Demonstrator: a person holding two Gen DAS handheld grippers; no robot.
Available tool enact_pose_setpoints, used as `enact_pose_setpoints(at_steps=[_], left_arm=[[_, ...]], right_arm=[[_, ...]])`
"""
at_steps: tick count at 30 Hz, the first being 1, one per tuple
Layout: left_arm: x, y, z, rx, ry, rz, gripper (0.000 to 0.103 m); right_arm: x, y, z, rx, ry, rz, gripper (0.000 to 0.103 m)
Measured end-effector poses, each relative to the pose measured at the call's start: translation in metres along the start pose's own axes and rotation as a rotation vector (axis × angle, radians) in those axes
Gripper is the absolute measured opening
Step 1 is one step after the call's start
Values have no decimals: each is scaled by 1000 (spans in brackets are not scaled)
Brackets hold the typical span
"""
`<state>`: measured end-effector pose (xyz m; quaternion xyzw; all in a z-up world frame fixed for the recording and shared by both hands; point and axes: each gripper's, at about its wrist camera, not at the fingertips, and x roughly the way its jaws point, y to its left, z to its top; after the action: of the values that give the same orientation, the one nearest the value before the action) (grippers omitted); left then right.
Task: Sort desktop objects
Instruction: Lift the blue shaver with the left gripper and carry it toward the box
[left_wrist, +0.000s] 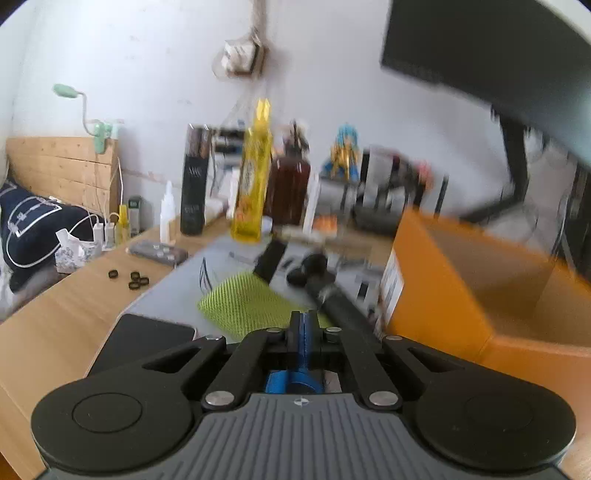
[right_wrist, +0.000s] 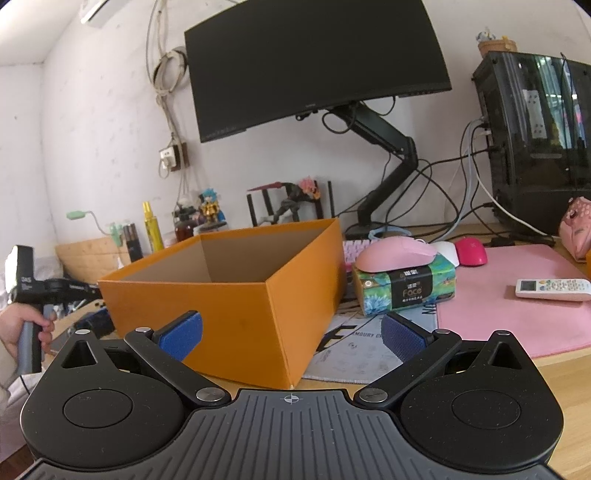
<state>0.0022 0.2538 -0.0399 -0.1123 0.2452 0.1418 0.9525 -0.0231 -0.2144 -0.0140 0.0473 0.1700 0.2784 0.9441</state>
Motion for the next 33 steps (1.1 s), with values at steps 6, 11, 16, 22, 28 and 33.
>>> enact_pose_setpoints(at_steps=[6,11,16,22,28,33], left_arm=[[7,-3,-5,51,49,26,4],[-8,-1,8,90,41,31,27],[-19,1,15,151,96,19,68],[-15,13,21,198,219,35,76],[7,8,13,315,416,3,76],[27,5,1,360,509,15,76]], right_arm=[[-5,-1,-1,-3,-9,-5,103],[-6,-5,-1,15,-14,-2,103],[-5,-2,-2,12,-13,16,103],[-2,8,-3,11,0,58,103],[-1,17,-2,12,1,86,103],[0,19,-2,25,9,92,103]])
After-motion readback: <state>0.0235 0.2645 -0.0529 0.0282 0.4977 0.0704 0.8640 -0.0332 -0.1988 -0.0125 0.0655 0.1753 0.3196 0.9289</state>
